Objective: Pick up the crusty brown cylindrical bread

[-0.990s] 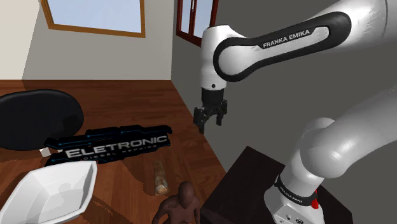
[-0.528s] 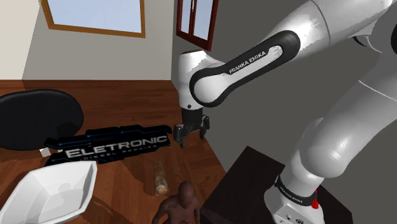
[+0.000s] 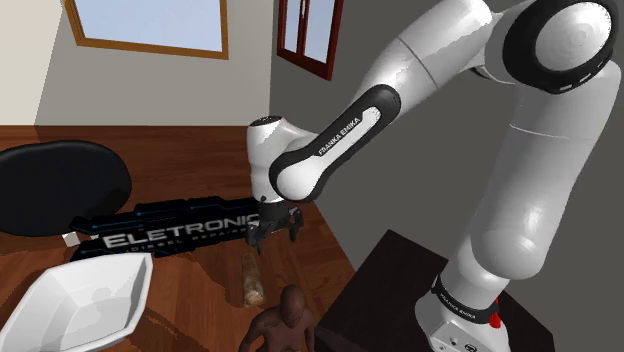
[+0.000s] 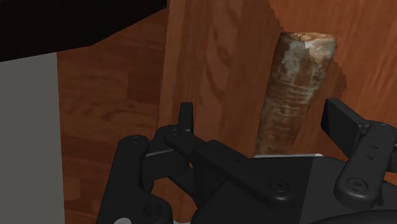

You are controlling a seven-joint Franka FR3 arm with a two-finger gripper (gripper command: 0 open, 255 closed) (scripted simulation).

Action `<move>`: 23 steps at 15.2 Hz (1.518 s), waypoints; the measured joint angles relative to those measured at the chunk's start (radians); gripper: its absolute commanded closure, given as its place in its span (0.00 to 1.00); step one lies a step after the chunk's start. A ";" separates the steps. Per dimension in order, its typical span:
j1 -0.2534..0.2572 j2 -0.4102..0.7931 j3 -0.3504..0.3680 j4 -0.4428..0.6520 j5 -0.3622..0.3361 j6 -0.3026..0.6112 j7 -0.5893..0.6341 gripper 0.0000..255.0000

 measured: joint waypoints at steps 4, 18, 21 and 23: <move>0.044 0.192 -0.040 0.114 -0.118 0.056 0.140 0.00; 0.148 0.488 -0.140 0.296 -0.246 0.149 0.300 1.00; 0.149 0.490 -0.141 0.297 -0.247 0.150 0.300 1.00; 0.149 0.490 -0.141 0.297 -0.247 0.150 0.300 1.00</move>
